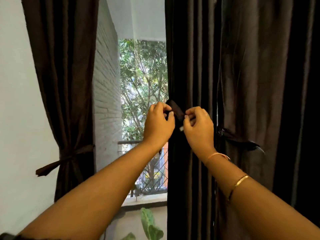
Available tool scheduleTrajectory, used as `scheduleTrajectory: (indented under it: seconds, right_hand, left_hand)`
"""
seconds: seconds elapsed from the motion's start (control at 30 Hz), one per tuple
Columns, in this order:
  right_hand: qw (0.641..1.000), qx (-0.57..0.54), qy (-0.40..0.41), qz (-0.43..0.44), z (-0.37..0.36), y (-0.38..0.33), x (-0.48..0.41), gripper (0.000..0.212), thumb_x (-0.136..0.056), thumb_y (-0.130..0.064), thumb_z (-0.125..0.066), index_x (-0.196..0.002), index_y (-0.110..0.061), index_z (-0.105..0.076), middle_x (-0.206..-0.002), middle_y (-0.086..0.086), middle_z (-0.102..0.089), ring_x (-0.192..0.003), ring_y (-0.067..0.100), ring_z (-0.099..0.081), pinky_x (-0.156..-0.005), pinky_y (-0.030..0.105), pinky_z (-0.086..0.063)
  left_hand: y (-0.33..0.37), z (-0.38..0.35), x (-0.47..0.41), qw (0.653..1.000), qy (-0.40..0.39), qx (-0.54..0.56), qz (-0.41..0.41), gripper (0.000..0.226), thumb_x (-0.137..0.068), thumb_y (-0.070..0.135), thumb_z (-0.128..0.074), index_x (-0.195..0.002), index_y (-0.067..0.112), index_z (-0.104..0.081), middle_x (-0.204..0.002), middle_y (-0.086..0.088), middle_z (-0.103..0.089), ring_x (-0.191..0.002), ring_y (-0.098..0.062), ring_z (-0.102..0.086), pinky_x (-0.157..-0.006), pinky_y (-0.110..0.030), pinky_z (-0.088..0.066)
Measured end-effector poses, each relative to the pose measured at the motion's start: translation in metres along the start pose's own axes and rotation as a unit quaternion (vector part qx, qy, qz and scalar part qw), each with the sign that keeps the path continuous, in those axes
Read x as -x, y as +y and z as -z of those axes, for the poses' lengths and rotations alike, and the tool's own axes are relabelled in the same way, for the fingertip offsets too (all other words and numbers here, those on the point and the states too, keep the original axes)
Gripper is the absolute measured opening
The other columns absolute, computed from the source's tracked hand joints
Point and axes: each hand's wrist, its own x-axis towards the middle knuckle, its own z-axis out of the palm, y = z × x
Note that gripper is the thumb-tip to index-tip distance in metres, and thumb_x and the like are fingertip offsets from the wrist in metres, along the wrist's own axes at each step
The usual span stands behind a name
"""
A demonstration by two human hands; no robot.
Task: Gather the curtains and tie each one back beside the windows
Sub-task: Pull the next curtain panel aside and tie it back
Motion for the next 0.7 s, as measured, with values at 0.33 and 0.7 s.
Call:
scheduleTrajectory:
  seconds: [0.33,0.7]
  right_hand:
    - [0.999,0.010,-0.044,-0.004,0.021,0.023,-0.069,0.022,-0.090,-0.011,-0.053,-0.111,-0.007,-0.058,-0.114,0.012,-0.049,-0.100,0.033,-0.055,-0.091,0.041,-0.044]
    - [0.988,0.101,-0.087,0.077,0.019,0.013,-0.092,0.041,-0.094,-0.031,-0.046,-0.135,-0.034,-0.044,-0.144,0.009,-0.029,-0.129,0.032,-0.034,-0.101,0.043,-0.036]
  left_hand:
    - [0.046,-0.044,-0.073,0.991,0.031,-0.093,0.091,0.030,-0.086,0.049,-0.054,-0.101,0.023,-0.055,-0.122,-0.003,-0.042,-0.113,-0.028,-0.044,-0.094,-0.042,-0.043]
    - [0.026,-0.023,-0.106,0.977,0.090,-0.101,0.165,0.054,-0.090,0.050,-0.048,-0.112,0.004,-0.061,-0.114,-0.018,-0.060,-0.102,-0.036,-0.058,-0.083,-0.038,-0.046]
